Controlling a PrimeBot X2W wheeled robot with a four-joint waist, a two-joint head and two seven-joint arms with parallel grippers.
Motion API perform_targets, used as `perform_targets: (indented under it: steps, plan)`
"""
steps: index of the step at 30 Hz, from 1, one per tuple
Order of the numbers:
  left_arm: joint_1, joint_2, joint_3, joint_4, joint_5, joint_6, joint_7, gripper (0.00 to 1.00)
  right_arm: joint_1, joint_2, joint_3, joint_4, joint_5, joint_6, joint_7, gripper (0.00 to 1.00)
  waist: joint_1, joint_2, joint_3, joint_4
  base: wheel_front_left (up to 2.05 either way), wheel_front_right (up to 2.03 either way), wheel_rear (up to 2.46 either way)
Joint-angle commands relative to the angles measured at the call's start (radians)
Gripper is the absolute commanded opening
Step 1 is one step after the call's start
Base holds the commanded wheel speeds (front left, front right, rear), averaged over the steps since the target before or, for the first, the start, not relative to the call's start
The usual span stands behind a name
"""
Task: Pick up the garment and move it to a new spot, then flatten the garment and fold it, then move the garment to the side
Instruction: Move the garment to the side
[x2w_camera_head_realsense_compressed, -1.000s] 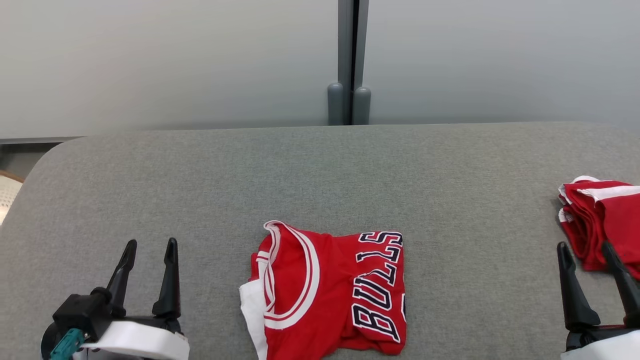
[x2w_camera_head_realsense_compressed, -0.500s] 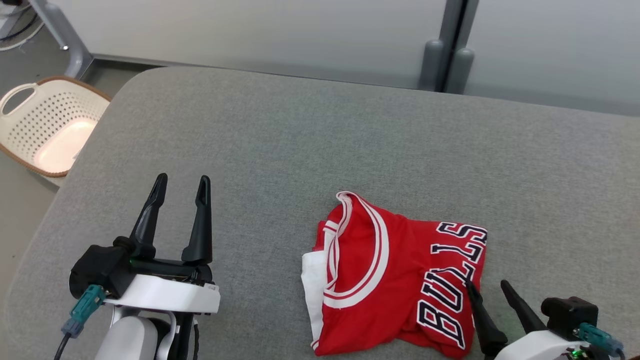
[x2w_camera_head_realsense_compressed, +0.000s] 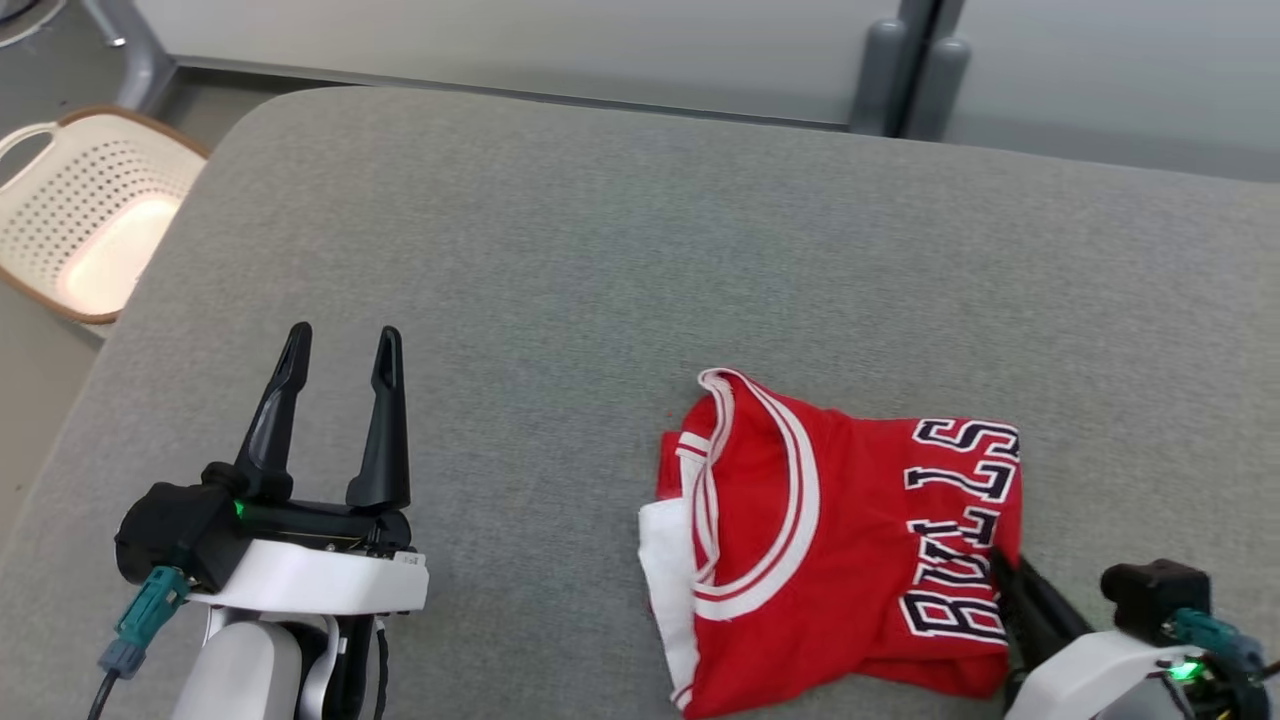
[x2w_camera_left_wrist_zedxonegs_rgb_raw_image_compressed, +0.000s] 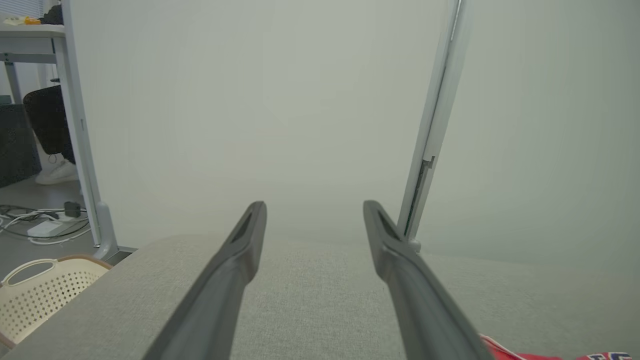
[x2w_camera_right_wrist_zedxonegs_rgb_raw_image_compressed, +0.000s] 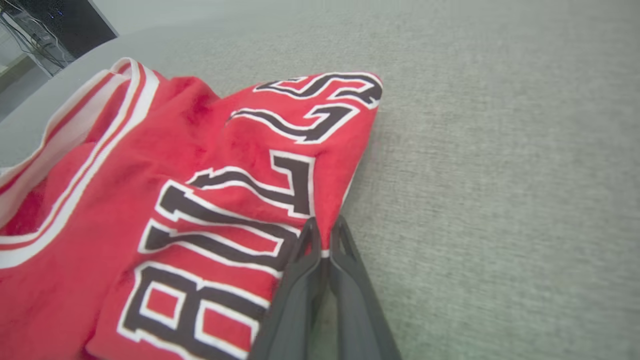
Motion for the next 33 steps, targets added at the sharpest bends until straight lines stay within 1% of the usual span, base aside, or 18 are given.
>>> perform_targets:
  steps: [1, 4, 10, 15, 18, 21, 22, 24, 28, 29, 30, 33]
  plan:
    - [-0.010, 0.004, 0.007, -0.012, 0.012, -0.006, -0.003, 1.00, 0.005, -0.026, -0.012, -0.017, -0.004, -0.003, 0.000, 0.00, 0.0000, 0.0000, 0.000, -0.033, 0.00, 0.00, 0.00]
    - [-0.004, 0.005, 0.011, -0.026, 0.016, -0.009, -0.002, 1.00, 0.001, -0.081, -0.020, -0.059, -0.015, -0.003, -0.004, 0.00, 0.0000, 0.0000, 0.010, -0.089, 0.00, 0.00, 0.00]
    - [-0.026, 0.020, 0.018, -0.065, 0.029, -0.017, -0.002, 1.00, -0.040, -0.199, -0.023, -0.119, -0.005, -0.003, 0.002, 0.00, 0.0000, 0.0000, 0.060, -0.247, 0.00, 0.00, 0.00]
    - [-0.053, 0.043, 0.015, -0.092, 0.039, -0.026, 0.000, 1.00, -0.121, -0.247, -0.006, -0.133, 0.024, -0.003, -0.011, 0.00, 0.0000, 0.0000, 0.108, -0.363, 0.00, 0.00, 0.00]
    - [-0.083, 0.050, 0.004, -0.112, 0.041, -0.032, 0.008, 1.00, -0.197, -0.256, -0.011, -0.125, 0.028, -0.003, -0.014, 0.00, 0.0000, 0.0000, 0.153, -0.407, 0.00, 0.00, 0.00]
    - [-0.133, 0.055, -0.019, -0.133, 0.043, -0.040, 0.015, 1.00, -0.282, -0.279, -0.068, -0.095, 0.038, -0.003, -0.032, 0.00, 0.0000, 0.0000, 0.214, -0.423, 0.00, 0.00, 0.00]
    - [-0.167, 0.057, -0.033, -0.142, 0.044, -0.044, 0.019, 1.00, -0.330, -0.298, -0.122, -0.073, 0.046, -0.003, -0.052, 0.00, 0.0000, 0.0000, 0.253, -0.425, 0.00, 0.00, 0.00]
    - [-0.200, 0.062, -0.046, -0.157, 0.045, -0.049, 0.026, 1.00, -0.374, -0.327, -0.187, -0.054, 0.049, -0.003, -0.061, 0.00, 0.0000, 0.0000, 0.299, -0.428, 0.00, 0.00, 0.00]
    - [-0.259, 0.070, -0.085, -0.171, 0.045, -0.060, 0.033, 1.00, -0.397, -0.399, -0.320, -0.026, 0.055, -0.003, -0.086, 0.00, 0.0000, 0.0000, 0.366, -0.414, 0.00, 0.00, 0.00]
    - [-0.271, 0.073, -0.093, -0.172, 0.047, -0.061, 0.032, 1.00, -0.395, -0.410, -0.352, -0.017, 0.060, -0.003, -0.092, 0.00, 0.0000, 0.0000, 0.375, -0.411, 0.00, 0.00, 0.00]
    - [-0.271, 0.073, -0.093, -0.172, 0.047, -0.061, 0.032, 1.00, -0.395, -0.410, -0.352, -0.017, 0.060, -0.003, -0.092, 0.00, 0.0000, 0.0000, 0.375, -0.411, 0.00, 0.00, 0.00]
    - [-0.302, 0.075, -0.119, -0.178, 0.049, -0.067, 0.032, 1.00, -0.375, -0.444, -0.450, 0.017, 0.062, -0.003, -0.105, 0.00, 0.0000, 0.0000, 0.404, -0.397, 0.00, 0.00, 0.00]
